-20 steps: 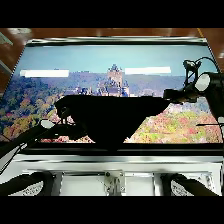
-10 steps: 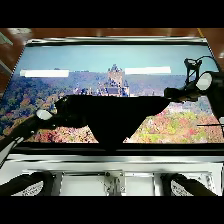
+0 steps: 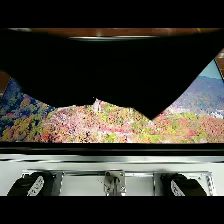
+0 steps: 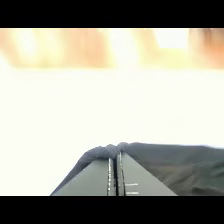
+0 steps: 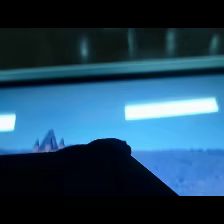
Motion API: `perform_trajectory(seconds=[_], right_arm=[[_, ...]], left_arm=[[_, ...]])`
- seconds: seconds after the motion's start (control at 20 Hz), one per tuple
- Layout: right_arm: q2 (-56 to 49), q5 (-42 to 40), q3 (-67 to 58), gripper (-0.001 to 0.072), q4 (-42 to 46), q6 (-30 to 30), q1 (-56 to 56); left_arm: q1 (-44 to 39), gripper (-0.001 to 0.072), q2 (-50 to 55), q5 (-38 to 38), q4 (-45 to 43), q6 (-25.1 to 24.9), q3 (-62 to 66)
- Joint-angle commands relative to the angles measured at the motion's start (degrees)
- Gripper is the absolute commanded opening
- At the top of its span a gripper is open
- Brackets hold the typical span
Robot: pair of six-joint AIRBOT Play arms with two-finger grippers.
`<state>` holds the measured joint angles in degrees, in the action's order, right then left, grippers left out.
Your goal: Fold the shirts.
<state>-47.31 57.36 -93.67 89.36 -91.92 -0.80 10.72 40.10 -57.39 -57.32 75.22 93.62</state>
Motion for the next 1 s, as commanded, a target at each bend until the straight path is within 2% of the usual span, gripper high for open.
perform_trajectory(seconds=[0.0, 0.1, 0.2, 0.4, 0.6, 0.7, 0.8, 0.95], right_arm=[[9.2, 0.7, -6.5, 0.0061, 0.8, -0.5, 0.0], [13.3, 4.0, -8.0, 0.0061, 1.8, -0.7, 0.0], [16.9, 8.5, -8.1, 0.0061, 4.3, -0.7, 0.0], [20.3, 19.2, -8.1, 0.0061, 10.4, -0.6, 0.0], [20.1, 22.8, -8.1, 0.0061, 11.7, -0.4, 0.0], [18.3, 26.2, -8.1, 0.0061, 11.7, -0.3, 0.0], [14.9, 33.1, -7.2, 0.0061, 11.7, 1.4, 0.0], [9.6, 39.8, 0.4, 0.0061, 12.6, 2.0, 0.0]], left_arm=[[9.1, 0.0035, -3.5, -8.2, -2.5, 2.1, 19.3], [11.0, 0.0036, -4.0, -16.4, -4.0, 2.5, 24.0], [11.1, 0.0036, -5.6, -21.9, -7.3, 5.9, 24.5], [11.0, 0.0036, -8.0, -29.2, -13.4, 6.5, 24.5], [11.0, 0.0036, -8.4, -35.5, -13.2, 7.2, 23.5], [11.0, 0.0036, -8.4, -37.4, -13.2, 7.2, 20.2], [11.0, 0.0036, -8.4, -37.6, -13.2, 7.1, 14.3], [11.0, 0.0036, -8.1, -37.6, -13.2, 6.4, 0.9]])
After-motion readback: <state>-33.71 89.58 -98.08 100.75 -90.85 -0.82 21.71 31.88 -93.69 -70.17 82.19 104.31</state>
